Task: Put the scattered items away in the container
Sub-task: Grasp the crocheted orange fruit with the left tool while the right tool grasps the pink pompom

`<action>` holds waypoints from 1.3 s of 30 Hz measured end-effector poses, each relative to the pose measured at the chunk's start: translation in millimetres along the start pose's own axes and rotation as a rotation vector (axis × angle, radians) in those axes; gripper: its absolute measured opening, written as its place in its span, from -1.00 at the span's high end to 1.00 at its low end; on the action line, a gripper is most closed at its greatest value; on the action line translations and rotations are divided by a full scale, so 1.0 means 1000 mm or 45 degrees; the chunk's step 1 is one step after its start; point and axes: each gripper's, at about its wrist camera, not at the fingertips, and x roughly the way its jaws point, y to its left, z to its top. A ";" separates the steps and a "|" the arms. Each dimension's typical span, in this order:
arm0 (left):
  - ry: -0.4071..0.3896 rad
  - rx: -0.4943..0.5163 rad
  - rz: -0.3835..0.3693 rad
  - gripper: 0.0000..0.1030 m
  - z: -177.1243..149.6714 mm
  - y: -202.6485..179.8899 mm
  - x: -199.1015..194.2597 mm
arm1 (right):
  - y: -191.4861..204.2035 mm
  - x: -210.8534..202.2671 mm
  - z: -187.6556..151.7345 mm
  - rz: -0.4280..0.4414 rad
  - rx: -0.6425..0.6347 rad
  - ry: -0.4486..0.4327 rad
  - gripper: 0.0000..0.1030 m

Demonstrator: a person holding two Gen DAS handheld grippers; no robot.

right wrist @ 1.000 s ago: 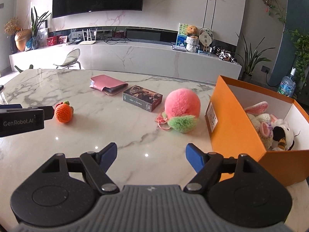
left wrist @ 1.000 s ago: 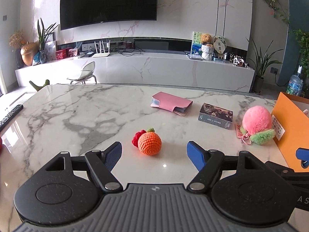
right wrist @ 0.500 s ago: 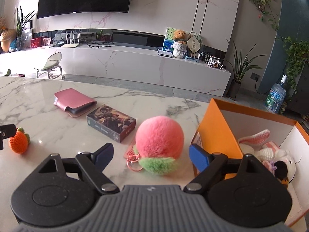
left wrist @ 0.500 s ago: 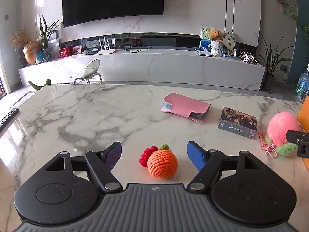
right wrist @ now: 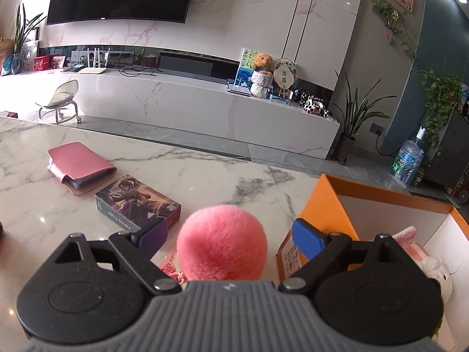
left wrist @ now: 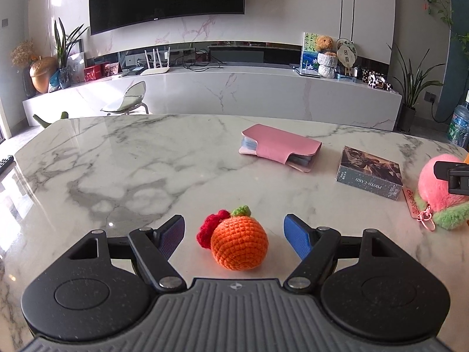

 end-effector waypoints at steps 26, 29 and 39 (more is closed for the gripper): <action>0.042 0.004 -0.019 -0.11 -0.008 0.000 0.011 | 0.011 0.056 -0.022 -0.012 0.033 0.128 -0.06; 0.046 0.010 -0.032 -0.09 -0.009 -0.002 0.008 | 0.011 0.051 -0.024 0.003 0.044 0.141 0.04; 0.039 0.072 -0.070 -0.08 -0.014 -0.018 -0.024 | 0.017 -0.004 -0.036 0.085 0.010 0.114 0.08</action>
